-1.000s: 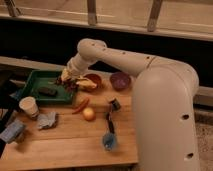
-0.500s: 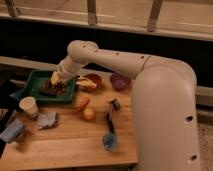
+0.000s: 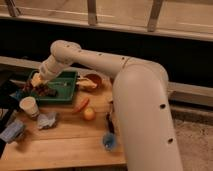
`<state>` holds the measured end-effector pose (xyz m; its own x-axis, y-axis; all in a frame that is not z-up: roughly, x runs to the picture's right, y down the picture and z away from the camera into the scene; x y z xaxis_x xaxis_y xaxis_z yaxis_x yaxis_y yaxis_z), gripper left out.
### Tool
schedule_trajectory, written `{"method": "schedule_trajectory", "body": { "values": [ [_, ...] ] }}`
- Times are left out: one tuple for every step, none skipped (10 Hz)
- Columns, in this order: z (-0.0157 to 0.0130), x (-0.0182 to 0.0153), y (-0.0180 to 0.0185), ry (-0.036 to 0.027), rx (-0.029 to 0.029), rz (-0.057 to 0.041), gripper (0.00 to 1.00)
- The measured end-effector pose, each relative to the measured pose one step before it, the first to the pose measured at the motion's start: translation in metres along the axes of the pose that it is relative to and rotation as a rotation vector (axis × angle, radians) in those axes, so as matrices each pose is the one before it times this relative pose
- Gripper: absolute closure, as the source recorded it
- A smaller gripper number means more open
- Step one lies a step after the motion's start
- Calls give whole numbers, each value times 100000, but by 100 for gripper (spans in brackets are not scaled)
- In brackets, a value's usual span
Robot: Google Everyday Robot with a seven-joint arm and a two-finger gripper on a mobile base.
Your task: Place grapes in paper cup
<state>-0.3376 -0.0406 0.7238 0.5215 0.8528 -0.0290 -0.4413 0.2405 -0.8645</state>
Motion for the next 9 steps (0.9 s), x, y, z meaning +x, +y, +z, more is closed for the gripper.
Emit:
{"method": "schedule_trajectory", "body": {
  "values": [
    [752,-255,1253,453,-3176,-3380,100],
    [380,-164,849,434,-1214,-2384,100],
    [28,52,-18,115,-17,-92,100],
    [-162,7,-123,-187,157,159,100],
    [16,40,-40,58,39,39,100],
    [94,-78,219,104,-2,-452,100],
    [231,122,-120,-83,1755,-528,100],
    [666,-298,476,50,2120,-843,100],
    [1458,-243,692,957,1055,-789,100]
  ]
}}
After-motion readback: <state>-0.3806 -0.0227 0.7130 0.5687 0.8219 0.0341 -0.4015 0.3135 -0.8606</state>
